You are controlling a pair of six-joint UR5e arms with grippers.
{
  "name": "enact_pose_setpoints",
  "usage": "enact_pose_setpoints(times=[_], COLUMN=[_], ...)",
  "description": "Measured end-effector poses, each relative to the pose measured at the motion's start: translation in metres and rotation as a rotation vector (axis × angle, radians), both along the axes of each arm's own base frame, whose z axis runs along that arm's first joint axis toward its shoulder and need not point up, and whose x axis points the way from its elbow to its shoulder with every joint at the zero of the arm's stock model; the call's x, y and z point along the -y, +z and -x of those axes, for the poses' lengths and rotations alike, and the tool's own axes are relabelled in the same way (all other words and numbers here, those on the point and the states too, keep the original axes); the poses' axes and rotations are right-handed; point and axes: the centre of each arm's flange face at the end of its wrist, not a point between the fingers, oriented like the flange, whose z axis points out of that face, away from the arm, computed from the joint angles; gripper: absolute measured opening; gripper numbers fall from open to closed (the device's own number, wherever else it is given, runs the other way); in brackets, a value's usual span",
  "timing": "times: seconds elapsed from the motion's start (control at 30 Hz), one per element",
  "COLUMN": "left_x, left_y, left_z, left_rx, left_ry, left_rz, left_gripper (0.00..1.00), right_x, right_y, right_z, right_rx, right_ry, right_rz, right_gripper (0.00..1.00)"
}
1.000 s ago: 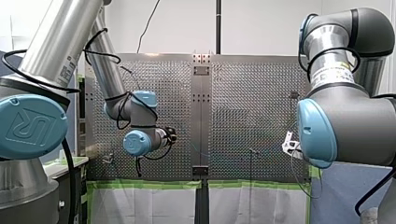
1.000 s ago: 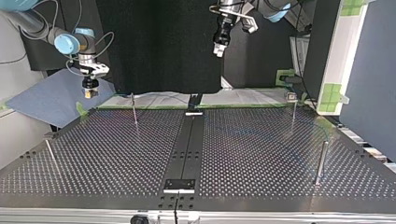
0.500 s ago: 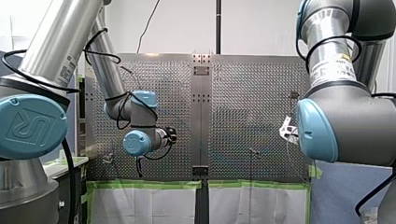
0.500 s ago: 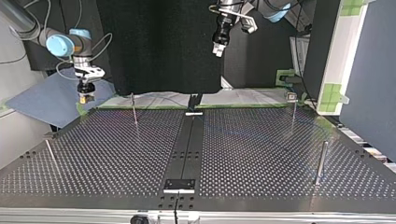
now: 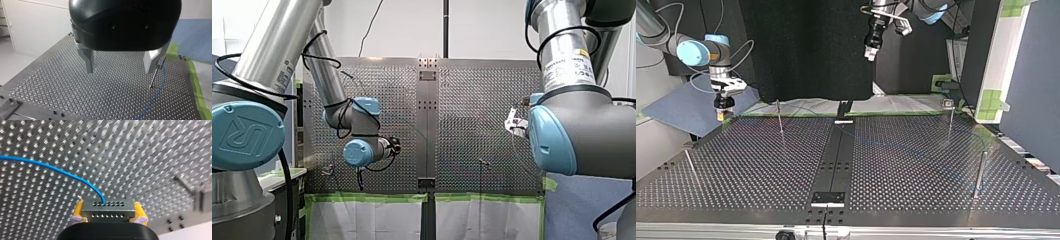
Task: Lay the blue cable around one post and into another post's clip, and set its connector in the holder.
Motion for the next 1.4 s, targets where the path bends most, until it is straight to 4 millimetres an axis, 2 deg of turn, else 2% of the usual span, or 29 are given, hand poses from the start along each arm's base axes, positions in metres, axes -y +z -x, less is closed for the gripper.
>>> enact_pose_setpoints(times=[0.33, 0.83, 0.97, 1.4], left_x=[-0.001, -0.002, -0.001, -0.001], left_y=[-0.001, -0.002, -0.002, -0.002], left_z=[0.001, 0.001, 0.001, 0.001], left_rx=[-0.012, -0.019, -0.019, -0.021], left_ry=[-0.003, -0.004, -0.009, -0.01], left_rz=[-0.014, -0.025, -0.023, -0.021], left_gripper=[1.0, 1.0, 1.0, 1.0], right_x=[-0.007, -0.018, -0.017, 0.013], right_y=[0.045, 0.133, 0.135, 0.107], right_z=[-0.015, -0.005, -0.002, -0.003], right_rx=[-0.001, -0.062, -0.091, -0.216], right_ry=[0.018, -0.082, -0.115, -0.118], right_rz=[0.018, 0.119, 0.118, 0.037], right_gripper=[0.0, 0.0, 0.0, 0.0])
